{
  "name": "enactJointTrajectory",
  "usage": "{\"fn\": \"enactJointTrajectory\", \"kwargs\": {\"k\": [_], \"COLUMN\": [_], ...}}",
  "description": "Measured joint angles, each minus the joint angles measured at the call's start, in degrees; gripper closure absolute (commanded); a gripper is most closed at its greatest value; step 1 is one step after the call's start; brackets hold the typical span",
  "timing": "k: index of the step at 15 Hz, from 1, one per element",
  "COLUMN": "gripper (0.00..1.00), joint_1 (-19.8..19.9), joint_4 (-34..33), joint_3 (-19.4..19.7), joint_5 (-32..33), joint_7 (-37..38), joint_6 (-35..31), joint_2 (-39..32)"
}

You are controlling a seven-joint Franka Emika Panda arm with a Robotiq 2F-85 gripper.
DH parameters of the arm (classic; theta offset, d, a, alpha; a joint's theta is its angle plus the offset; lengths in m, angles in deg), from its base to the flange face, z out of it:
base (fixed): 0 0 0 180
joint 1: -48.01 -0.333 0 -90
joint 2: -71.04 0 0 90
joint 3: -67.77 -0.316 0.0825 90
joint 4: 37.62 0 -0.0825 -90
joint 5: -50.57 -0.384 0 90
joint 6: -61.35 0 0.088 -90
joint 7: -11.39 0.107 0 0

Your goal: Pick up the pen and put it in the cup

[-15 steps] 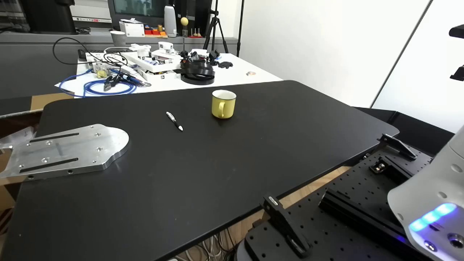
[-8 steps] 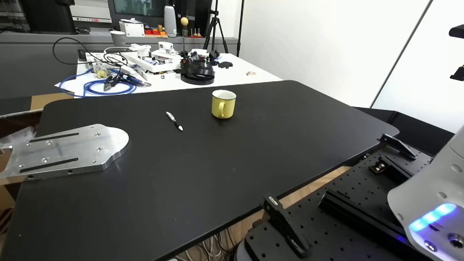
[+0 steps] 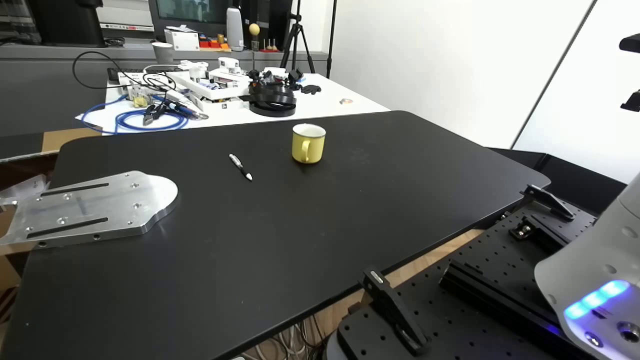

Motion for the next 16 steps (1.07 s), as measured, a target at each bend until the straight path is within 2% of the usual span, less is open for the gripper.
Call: {"fn": "enactJointTrajectory", "kwargs": {"k": [5, 9, 13, 16], "gripper": [0.0, 0.0, 0.0, 0.0], "joint_1": [-3.1, -6.5, -10.7, -13.5], "joint_4": [-7.0, -12.2, -18.2, -22.6], "joint_3": [-5.6, -9.6, -12.3, -13.2], "joint_5": [0.0, 0.4, 2.6, 3.4], "joint_7": [8.1, 17.6, 26.0, 28.4], "joint_6": [0.5, 1.8, 4.9, 7.8], "joint_2": [-7.2, -11.3, -16.7, -21.4]}}
